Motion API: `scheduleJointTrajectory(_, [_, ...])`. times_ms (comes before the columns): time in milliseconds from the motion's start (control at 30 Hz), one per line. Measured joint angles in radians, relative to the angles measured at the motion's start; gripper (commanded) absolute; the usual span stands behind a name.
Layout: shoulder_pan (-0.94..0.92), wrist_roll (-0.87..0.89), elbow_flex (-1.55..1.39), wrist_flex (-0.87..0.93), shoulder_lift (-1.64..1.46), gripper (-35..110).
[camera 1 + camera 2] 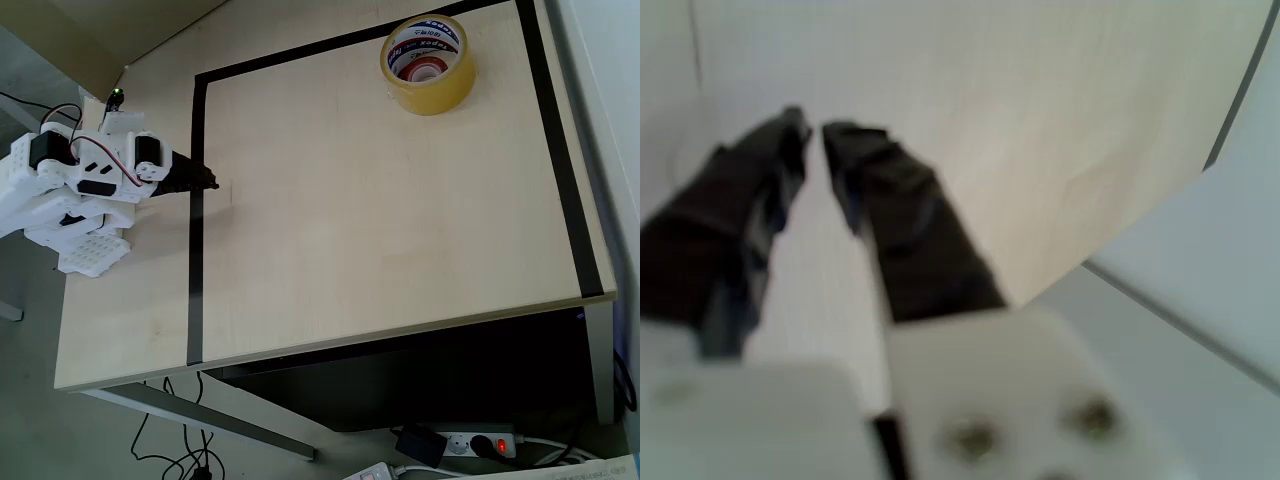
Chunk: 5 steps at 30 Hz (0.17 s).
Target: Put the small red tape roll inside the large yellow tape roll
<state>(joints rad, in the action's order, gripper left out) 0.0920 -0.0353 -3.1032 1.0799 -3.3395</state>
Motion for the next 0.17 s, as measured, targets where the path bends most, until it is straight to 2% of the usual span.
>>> scheduleJointTrajectory(167, [-0.052, 0.0, 0.0, 0.0, 0.0, 0])
